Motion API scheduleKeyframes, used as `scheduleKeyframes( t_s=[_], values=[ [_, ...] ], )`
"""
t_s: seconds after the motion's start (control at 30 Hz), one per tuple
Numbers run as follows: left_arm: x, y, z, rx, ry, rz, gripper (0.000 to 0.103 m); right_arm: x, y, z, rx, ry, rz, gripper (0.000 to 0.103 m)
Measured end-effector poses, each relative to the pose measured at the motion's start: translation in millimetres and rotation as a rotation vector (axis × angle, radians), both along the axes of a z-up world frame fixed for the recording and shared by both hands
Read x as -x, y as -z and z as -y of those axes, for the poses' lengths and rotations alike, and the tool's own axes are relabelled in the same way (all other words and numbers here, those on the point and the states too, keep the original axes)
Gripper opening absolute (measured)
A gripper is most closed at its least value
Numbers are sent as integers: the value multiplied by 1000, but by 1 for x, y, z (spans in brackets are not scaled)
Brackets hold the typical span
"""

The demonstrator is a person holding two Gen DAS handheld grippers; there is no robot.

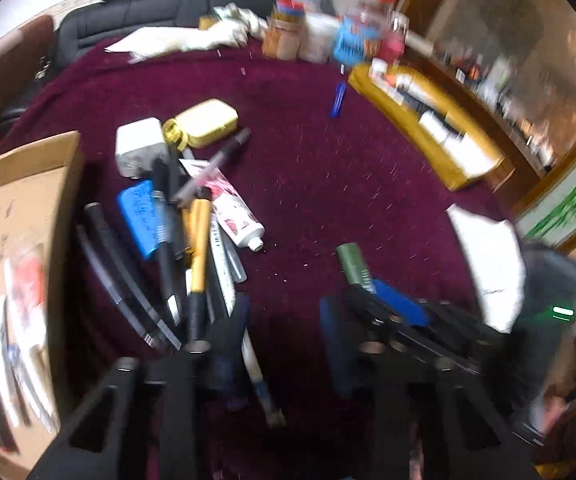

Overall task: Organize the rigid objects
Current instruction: 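Grasp the green tube with the right tool while the left grasps a white pen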

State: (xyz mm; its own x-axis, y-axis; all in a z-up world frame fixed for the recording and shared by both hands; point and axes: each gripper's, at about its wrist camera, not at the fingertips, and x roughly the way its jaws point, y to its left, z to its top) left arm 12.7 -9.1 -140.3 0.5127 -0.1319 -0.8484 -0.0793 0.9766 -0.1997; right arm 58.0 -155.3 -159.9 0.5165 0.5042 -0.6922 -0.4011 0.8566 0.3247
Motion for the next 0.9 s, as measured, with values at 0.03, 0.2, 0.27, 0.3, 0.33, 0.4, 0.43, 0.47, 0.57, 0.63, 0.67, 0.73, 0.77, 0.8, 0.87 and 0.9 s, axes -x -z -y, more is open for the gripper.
scheduleKeyframes(
  t_s=[0.03, 0.2, 0.27, 0.3, 0.33, 0.4, 0.43, 0.47, 0.57, 0.63, 0.67, 0.73, 0.77, 0.8, 0.87, 0.9],
  values=[
    [-7, 7, 3, -22, -5, -26, 25, -1, 0, 2, -16, 0, -7, 20],
    [-19, 29, 6, -69, -27, -106, 12, -1, 2, 9, -74, -2, -24, 19],
    [-15, 31, 11, -103, -20, -93, 5, 0, 3, 9, -82, -1, -19, 19],
    [-13, 31, 12, -110, -15, -88, 2, 0, 3, 10, -87, -2, -16, 19],
    [-11, 31, 11, -91, -13, -92, 0, 0, 4, 11, -94, -4, -13, 19],
    [-6, 30, 10, -11, 1, -87, 0, 0, 5, 13, -107, -8, -14, 19],
    [-5, 29, 7, 25, 3, -78, 0, -1, 6, 14, -117, -8, -18, 19],
    [-5, 30, 7, 44, 3, -73, 0, -2, 6, 15, -127, -8, -24, 19],
    [-8, 35, -2, 98, -18, -81, 0, -3, 7, 17, -145, -4, -39, 19],
    [-4, 31, -7, 109, -41, -70, 0, -4, 6, 17, -148, -3, -45, 19],
    [1, 25, -7, 104, -38, -43, 0, -5, 6, 17, -147, -3, -48, 19],
    [8, 18, -9, 106, -40, -20, 0, -5, 6, 17, -148, 2, -52, 19],
    [9, 16, -13, 124, -45, -18, 0, -5, 6, 16, -147, 5, -54, 19],
    [10, 13, -15, 143, -39, -21, 9, -5, 6, 16, -143, 7, -53, 19],
    [8, 9, -18, 121, -50, -18, 39, -4, 5, 14, -133, 11, -47, 19],
    [8, 6, -18, 102, -62, -6, 57, -4, 5, 14, -130, 12, -45, 19]
  ],
)
